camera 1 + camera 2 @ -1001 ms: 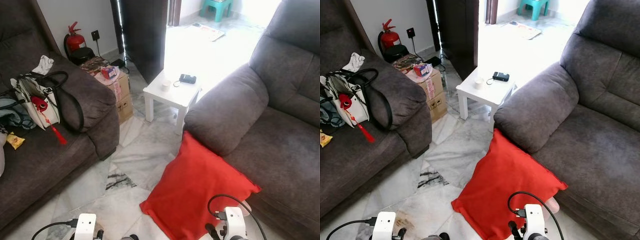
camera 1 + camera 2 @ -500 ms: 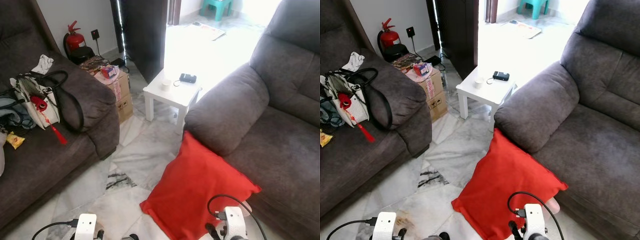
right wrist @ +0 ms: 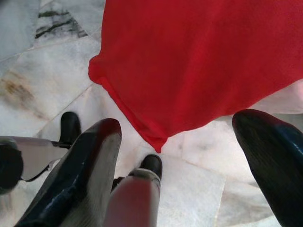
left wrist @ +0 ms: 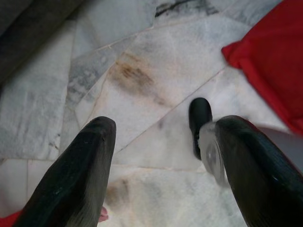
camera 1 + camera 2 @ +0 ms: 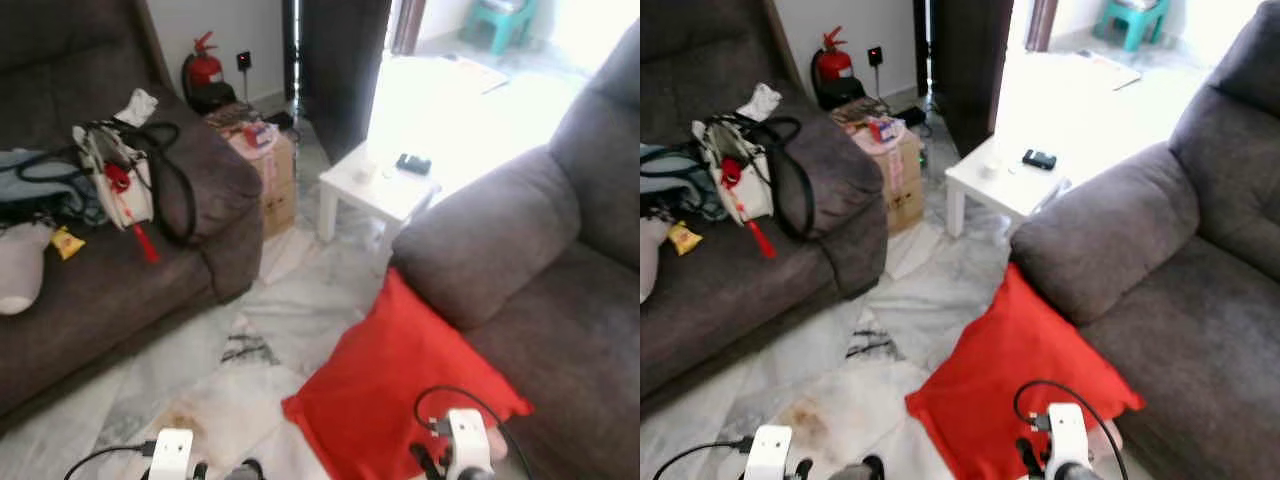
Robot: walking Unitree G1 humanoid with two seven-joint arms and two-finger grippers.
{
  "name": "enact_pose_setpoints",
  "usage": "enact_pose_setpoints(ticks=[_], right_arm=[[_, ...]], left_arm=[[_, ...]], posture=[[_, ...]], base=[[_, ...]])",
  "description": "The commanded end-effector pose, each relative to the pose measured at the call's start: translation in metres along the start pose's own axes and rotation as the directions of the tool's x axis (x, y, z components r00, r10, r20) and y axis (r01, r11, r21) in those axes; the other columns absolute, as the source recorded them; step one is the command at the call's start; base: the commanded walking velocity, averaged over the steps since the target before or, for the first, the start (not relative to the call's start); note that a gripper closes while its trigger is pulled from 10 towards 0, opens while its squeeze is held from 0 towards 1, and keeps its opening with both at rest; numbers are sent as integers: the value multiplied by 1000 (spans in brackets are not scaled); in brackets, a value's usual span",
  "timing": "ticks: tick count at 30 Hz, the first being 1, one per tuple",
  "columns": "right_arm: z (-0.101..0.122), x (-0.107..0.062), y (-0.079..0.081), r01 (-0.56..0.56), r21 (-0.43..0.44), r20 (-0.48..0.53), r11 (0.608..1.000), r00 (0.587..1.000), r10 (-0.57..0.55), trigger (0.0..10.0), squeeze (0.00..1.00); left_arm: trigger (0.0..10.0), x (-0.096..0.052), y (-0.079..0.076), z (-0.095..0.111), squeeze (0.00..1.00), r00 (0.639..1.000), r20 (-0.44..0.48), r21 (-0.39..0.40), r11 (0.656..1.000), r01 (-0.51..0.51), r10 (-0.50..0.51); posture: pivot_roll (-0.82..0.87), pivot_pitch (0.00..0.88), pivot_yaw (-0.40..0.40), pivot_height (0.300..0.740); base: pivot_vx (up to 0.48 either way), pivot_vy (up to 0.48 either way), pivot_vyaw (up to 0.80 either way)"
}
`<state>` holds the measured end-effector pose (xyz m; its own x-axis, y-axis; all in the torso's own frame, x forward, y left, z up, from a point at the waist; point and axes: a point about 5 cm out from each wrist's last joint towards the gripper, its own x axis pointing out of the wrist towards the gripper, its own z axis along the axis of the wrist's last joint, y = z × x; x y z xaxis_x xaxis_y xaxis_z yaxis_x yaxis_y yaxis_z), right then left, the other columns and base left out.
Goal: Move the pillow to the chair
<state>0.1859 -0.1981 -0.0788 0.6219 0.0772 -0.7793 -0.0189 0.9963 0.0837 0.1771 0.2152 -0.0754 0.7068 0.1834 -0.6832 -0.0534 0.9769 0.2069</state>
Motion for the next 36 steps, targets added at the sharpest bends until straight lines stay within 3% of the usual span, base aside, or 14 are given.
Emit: enact_pose_setpoints(ticks=[1, 18, 36], right_arm=[[-6, -2, -2, 5, -3, -19, 1000, 1000, -5, 10000, 0], [-6, -2, -4, 9, 4, -25, 1000, 1000, -9, 10000, 0], [-9, -3, -6, 16, 20, -33, 1000, 999, -16, 10000, 0]], left_arm=[[10000, -4, -1, -11, 0, 999, -40, 15, 1000, 8, -8], [10000, -4, -3, -12, 0, 999, -43, 8, 1000, 13, -12], [10000, -4, -2, -13, 0, 999, -48, 21, 1000, 17, -16]], posture=[[73, 115, -20, 740], [73, 128, -25, 740], [75, 132, -22, 740]], base=[[0, -277, 600], [0, -276, 35], [0, -122, 0]])
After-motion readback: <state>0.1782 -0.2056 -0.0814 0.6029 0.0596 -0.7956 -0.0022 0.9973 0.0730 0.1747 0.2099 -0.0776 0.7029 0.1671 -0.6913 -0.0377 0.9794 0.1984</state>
